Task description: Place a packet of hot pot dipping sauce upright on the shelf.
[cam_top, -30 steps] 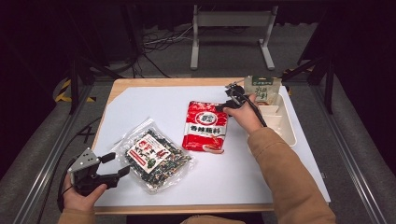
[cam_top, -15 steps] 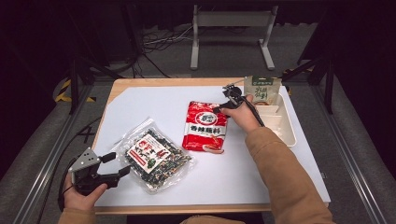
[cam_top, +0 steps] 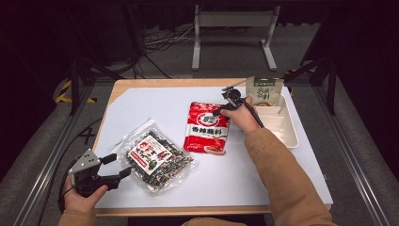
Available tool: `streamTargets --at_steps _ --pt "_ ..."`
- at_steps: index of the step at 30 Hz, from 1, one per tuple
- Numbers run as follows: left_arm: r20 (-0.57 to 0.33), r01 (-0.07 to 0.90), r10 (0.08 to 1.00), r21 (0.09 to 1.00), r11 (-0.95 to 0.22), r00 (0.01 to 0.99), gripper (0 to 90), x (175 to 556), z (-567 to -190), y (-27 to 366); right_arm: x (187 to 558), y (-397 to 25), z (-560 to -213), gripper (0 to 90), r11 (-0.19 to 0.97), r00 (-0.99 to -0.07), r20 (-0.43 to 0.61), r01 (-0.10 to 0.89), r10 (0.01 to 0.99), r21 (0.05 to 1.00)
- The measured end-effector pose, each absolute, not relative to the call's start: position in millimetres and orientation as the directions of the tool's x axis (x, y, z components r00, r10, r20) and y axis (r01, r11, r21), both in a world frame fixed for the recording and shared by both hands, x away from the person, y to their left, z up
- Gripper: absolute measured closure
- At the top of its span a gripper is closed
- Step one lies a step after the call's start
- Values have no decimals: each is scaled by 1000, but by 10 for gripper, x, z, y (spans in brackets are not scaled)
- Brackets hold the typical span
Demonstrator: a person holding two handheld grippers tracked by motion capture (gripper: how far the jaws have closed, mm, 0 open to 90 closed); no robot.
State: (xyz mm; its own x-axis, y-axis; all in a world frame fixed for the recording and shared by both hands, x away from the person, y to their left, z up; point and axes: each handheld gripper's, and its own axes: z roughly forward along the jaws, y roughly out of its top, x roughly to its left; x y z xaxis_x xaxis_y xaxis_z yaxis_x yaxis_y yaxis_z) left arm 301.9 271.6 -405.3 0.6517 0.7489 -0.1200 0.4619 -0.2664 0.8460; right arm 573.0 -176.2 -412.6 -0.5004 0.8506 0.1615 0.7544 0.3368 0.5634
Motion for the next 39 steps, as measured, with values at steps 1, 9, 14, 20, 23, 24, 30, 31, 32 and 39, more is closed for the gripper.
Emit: streamTargets --at_steps 1,9,14,20,23,24,30,31,32,39 --pt "-120 462 749 846 -266 652 229 3019 -4053 2716 5719 -1782 -4091 315 339 -501 154 750 851 568" --pt "-117 461 748 845 -270 653 229 3029 -4054 2705 5624 -1793 -3911 384 372 -578 179 700 796 609" --pt "-122 465 748 843 -269 653 229 3028 -4053 2694 5553 -1756 -3835 438 413 -630 186 675 754 612" --pt "-122 466 747 843 -269 654 229 3031 -4053 2693 5525 -1708 -3838 528 484 -694 183 642 696 594" --pt "-123 465 746 843 -269 654 229 3034 -4055 2695 5528 -1678 -3876 546 515 -717 187 634 672 577" --pt "-121 465 746 843 -271 655 229 3035 -4056 2697 5527 -1641 -3912 561 549 -731 164 623 663 558" --pt "-123 465 747 844 -267 653 229 3035 -4055 2700 5540 -1559 -3991 662 625 -767 94 581 635 521" --pt "-126 466 747 844 -266 653 229 3033 -4056 2698 5540 -1552 -3995 683 633 -771 86 576 631 518" --pt "-125 466 746 843 -267 654 228 3033 -4056 2698 5542 -1548 -3996 708 645 -777 69 565 626 515" --pt "-124 466 745 843 -269 655 228 3041 -4058 2699 5550 -1552 -3965 845 681 -805 34 522 592 513"
